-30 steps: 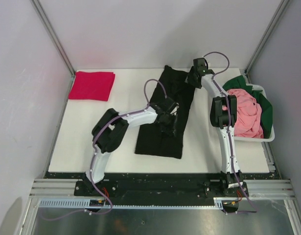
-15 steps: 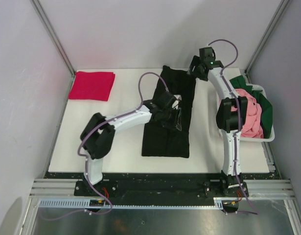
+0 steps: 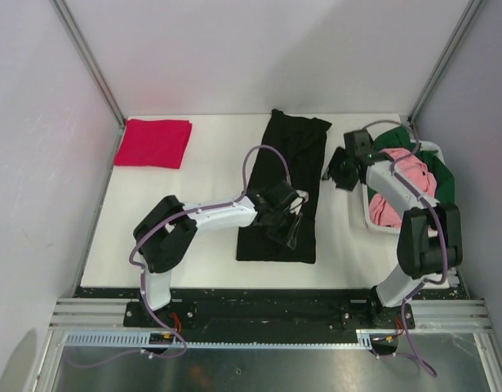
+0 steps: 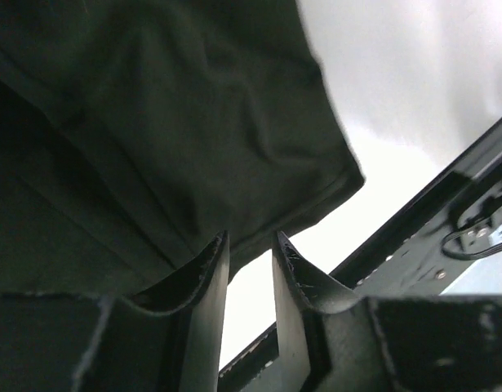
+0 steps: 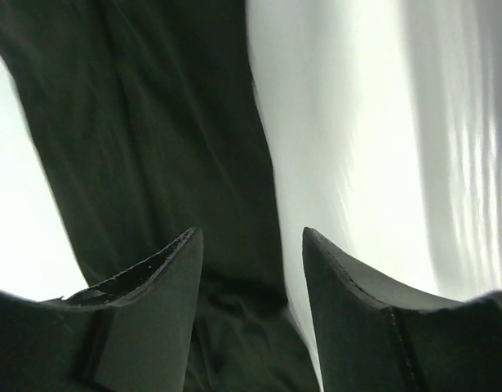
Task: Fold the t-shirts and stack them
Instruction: Grab the bottom of the folded rectangular tshirt with both arms
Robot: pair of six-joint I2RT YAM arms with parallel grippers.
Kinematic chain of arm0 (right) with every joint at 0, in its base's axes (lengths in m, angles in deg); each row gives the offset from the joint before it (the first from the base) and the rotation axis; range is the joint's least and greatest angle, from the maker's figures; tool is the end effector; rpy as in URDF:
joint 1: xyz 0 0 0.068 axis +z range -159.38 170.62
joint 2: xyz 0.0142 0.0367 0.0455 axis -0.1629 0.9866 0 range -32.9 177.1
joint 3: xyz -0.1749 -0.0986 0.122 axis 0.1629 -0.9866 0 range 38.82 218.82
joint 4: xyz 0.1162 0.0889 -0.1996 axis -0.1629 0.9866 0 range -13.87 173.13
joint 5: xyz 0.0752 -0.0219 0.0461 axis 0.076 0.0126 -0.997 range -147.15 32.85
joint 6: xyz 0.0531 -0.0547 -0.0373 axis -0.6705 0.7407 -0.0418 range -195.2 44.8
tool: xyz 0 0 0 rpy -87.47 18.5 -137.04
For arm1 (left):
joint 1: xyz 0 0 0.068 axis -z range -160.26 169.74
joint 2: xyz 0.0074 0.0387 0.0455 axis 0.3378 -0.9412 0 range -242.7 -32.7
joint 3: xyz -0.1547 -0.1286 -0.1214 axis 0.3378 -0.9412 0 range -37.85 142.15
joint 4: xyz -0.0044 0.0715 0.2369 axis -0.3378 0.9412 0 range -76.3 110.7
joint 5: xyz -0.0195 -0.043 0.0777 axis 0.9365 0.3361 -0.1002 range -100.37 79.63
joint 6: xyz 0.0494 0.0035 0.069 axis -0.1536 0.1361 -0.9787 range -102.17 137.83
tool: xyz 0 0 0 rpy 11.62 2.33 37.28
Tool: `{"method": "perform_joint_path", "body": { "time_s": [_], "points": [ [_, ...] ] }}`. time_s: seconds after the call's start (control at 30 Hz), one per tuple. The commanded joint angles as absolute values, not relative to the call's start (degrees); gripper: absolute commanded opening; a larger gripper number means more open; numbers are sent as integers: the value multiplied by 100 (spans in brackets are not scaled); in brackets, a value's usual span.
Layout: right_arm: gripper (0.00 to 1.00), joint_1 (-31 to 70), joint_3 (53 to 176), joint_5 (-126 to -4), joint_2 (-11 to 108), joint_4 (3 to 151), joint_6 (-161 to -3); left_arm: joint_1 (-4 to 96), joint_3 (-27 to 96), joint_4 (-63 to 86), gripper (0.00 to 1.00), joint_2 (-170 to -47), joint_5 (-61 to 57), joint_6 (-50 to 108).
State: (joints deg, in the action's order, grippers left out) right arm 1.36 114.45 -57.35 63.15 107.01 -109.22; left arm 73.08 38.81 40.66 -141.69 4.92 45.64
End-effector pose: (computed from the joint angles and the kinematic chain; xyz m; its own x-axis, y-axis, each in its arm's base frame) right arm 0.3664 0.0698 0.1970 -0.7408 0.4291 -0.5168 0.2728 0.8953 0.3522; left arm 0.2196 -0.3279 0.1281 -0.8527 0.3916 -0.3458 0.5159 0.7357 -0.4389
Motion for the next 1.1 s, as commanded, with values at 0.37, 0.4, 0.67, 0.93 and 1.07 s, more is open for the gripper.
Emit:
{"method": "perform_joint_path", "body": {
  "time_s": [0.37, 0.4, 0.67, 0.93, 1.07],
  "points": [
    [54, 1429, 7828, -6149, 3132, 10936, -11854, 7415, 2287, 4060, 26, -13262, 442, 4192],
    [54, 1546, 7696, -6165, 3001, 10966, -11963, 7419, 2301, 4064, 26, -13192, 445, 4196],
    [53, 2539, 6938, -6422, 2686, 10660, -13022, 7419, 2304, 4116, 37, -12481, 644, 4209],
    [50, 2870, 6232, -6551, 2613, 9853, -14067, 6628, 1676, 4140, 45, -11356, 113, 4508],
    [50, 2917, 6027, -6452, 2479, 9736, -14458, 5898, 1157, 4138, 45, -10865, -154, 4694]
  ]
}}
